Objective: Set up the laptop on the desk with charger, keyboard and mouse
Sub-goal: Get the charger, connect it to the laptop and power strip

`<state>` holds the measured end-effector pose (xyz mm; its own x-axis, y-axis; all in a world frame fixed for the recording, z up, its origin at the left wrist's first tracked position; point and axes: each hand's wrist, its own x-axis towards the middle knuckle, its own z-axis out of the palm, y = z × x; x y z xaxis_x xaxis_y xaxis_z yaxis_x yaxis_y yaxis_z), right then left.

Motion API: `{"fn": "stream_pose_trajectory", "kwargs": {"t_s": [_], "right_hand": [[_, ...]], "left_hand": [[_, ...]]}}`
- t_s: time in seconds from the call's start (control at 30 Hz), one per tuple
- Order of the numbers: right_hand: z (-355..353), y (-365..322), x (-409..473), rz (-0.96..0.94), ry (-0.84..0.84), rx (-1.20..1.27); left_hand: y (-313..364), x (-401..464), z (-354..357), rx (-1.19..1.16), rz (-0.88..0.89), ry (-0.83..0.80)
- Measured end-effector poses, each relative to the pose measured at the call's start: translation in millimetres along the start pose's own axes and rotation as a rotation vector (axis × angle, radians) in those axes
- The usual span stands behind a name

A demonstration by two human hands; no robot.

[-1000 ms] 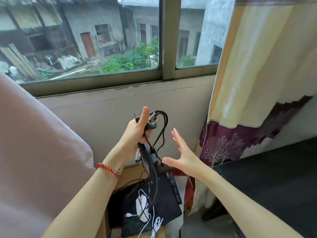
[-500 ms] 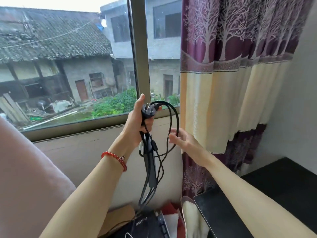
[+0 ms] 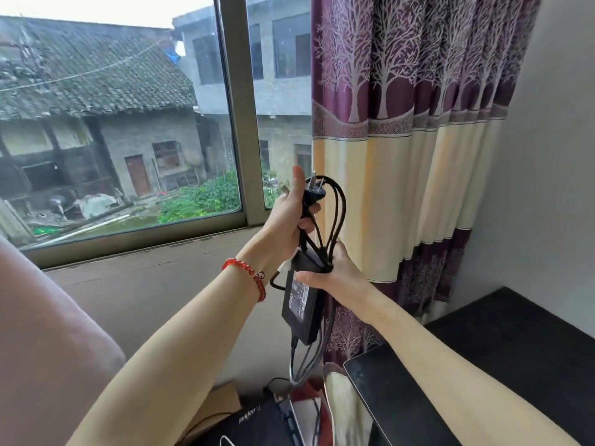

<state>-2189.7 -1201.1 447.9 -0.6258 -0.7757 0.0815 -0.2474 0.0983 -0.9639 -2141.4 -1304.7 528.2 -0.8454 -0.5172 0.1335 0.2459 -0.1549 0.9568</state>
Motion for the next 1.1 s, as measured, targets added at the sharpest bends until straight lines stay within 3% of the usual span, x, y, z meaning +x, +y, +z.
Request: {"fn": "stream_pose_trajectory", "kwargs": {"t_s": [0.17,0.33,0.47,0.57,0.8,1.1], "right_hand": [[-19.9,10.1,-6.8,-0.070,0.224,-0.072],[-70.9,-14.2,-17.9,-0.150,0.326,-0.161],[-138.0,-56.3,-35.9,-0.206,0.616,-0.099],[-197.0,-96.0,-59.1,-0.284,0.915,-0.136],[-319.5,-139.1,-157.3,-0.389,1.263,-0.095],[-411.1,-65.5,-333.5,-0.122,1.585,-0.014]], "left_hand": [[-3.0,4.1,23.8,-0.055,-0.052,-0.123],[25.1,8.8,52.9,0.465,0.241,-0.224],[37.5,13.0,77.6,0.569,0.352,-0.361],[14.1,11.8,107.8,0.578,0.226,-0.480],[-16.7,-7.2,257.4,0.506,0.070,-0.968],[-81.9,-71.3,435.0,0.709,0.264,-1.154]]}}
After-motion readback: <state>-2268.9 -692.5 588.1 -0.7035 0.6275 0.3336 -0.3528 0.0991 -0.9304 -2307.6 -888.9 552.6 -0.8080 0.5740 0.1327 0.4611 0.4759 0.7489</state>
